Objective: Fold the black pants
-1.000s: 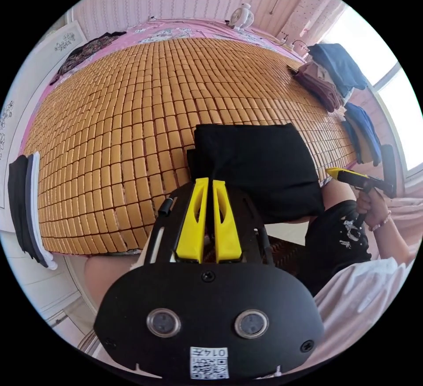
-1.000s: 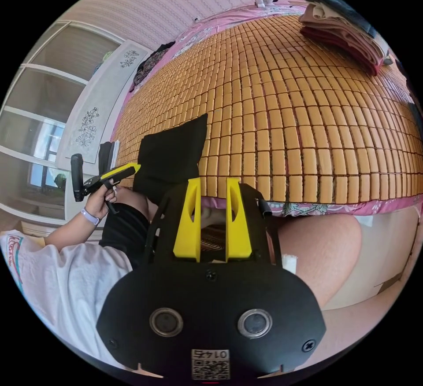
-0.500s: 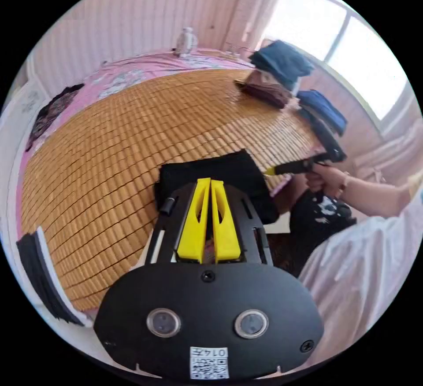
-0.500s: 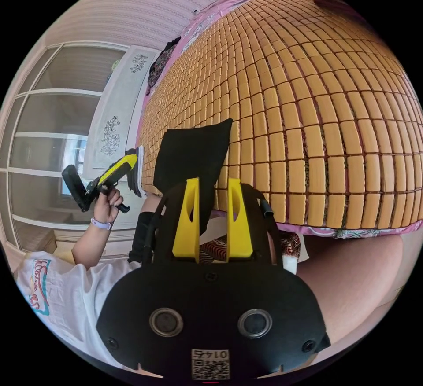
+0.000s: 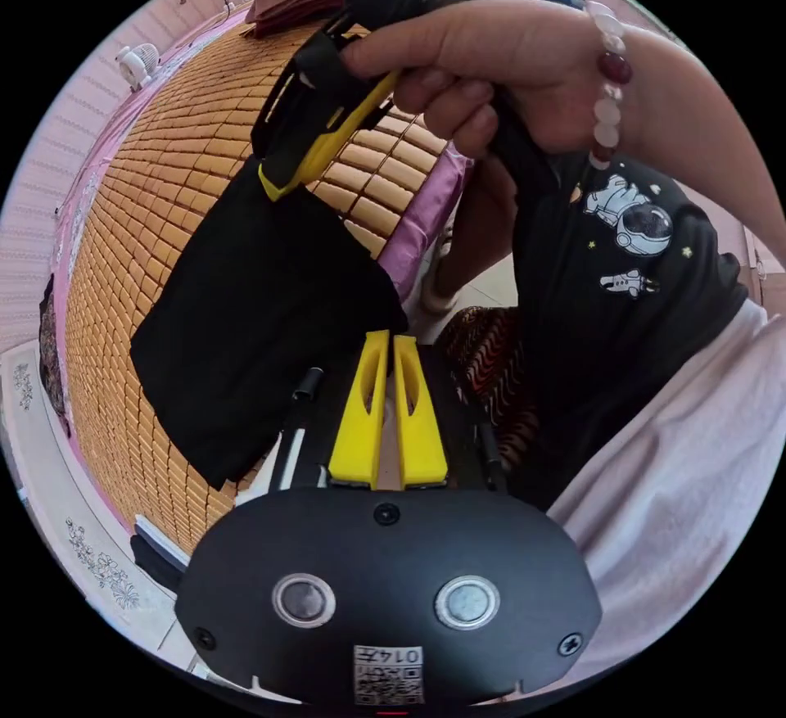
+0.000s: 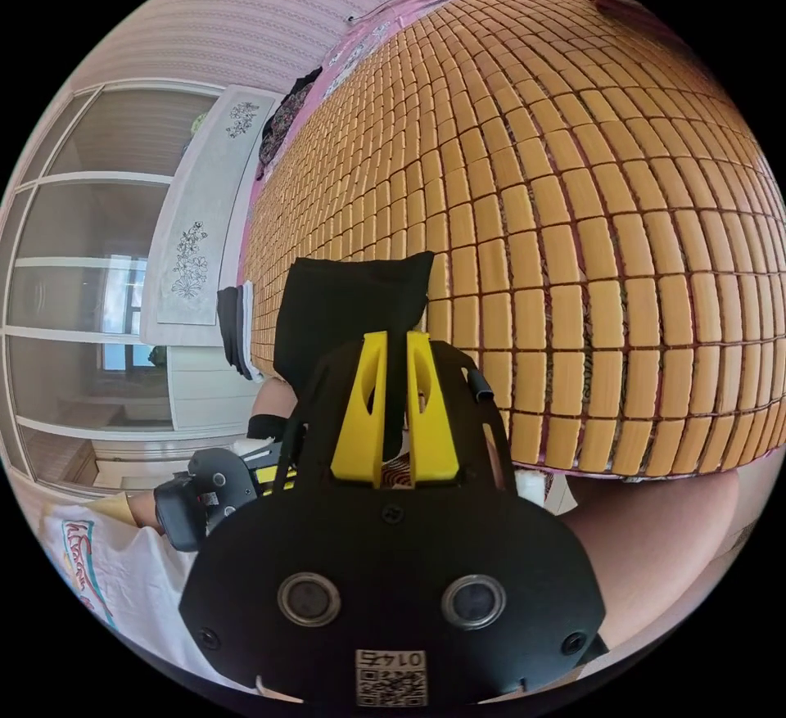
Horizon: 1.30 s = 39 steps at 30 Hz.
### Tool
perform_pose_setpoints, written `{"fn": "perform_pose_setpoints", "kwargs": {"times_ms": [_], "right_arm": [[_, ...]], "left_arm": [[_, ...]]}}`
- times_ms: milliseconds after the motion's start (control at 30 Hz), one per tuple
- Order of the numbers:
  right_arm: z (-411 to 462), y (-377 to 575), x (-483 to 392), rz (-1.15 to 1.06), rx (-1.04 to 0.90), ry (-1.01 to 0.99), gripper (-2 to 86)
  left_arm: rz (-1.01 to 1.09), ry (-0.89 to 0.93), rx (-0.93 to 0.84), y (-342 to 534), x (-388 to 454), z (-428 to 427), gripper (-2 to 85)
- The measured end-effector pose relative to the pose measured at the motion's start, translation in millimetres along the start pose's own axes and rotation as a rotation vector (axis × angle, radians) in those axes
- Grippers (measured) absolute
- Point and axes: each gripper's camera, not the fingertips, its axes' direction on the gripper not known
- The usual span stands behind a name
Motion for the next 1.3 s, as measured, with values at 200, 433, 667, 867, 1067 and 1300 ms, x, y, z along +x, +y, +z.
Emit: {"fn": "perform_pose_setpoints", "kwargs": {"times_ms": [200, 433, 667, 867, 1067, 1300], "right_arm": [[-1, -8, -7, 0.010, 0.011, -0.002, 3.2], [-7, 9, -8, 0.017, 0.098, -0.068, 7.5], [0, 28, -20, -0.041, 0.113, -0.054, 12.2], [12, 32, -50, -0.045, 0.110, 0.014, 9.1], [13, 26, -86, -0.141, 0.023, 0.081, 4.9], [-17, 15, -222, -0.578, -0.009, 0.094, 3.1]], "left_arm": [[0.017, 0.151, 0.117, 34, -14, -10, -0.8], [-0.180, 0.309, 0.274, 81, -61, -24, 3.3], [-0.617, 0.208, 0.477, 170, -156, -23, 10.9], [-0.809, 0.255, 0.456, 200, -213, 14, 15.9], [-0.833, 0.505, 0.376, 211, -220, 46, 9.7], [-0.893, 0.592, 0.538, 264, -208, 59, 5.8]]}}
